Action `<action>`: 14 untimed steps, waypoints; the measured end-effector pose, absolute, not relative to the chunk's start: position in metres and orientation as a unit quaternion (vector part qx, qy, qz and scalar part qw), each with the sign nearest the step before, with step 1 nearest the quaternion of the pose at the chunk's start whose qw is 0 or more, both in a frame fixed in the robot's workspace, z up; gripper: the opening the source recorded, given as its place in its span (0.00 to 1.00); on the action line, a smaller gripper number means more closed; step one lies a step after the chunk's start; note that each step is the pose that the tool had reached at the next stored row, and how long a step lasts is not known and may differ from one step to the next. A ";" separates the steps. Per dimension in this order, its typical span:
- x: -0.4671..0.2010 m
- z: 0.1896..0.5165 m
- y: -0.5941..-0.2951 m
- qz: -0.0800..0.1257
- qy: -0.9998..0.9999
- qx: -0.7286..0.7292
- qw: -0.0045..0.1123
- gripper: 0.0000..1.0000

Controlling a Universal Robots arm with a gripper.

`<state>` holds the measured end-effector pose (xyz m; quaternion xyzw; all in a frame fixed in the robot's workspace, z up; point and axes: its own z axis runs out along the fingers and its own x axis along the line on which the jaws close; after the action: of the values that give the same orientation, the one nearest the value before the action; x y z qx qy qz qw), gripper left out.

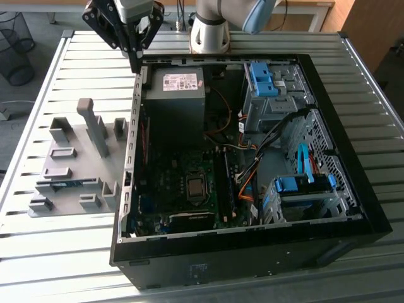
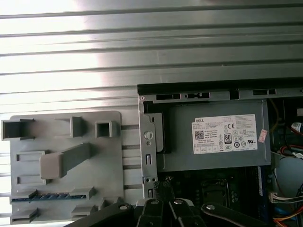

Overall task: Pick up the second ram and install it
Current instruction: 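Reach for the second ram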

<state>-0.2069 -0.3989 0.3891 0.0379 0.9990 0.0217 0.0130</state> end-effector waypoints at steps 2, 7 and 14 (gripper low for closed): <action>-0.209 0.389 -0.399 0.022 0.999 0.038 0.013 0.10; -0.214 0.389 -0.399 0.022 0.999 0.038 0.013 0.10; -0.220 0.389 -0.399 0.022 0.999 0.038 0.013 0.10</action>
<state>-0.2202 -0.3989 0.3887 0.0379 0.9990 0.0217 0.0130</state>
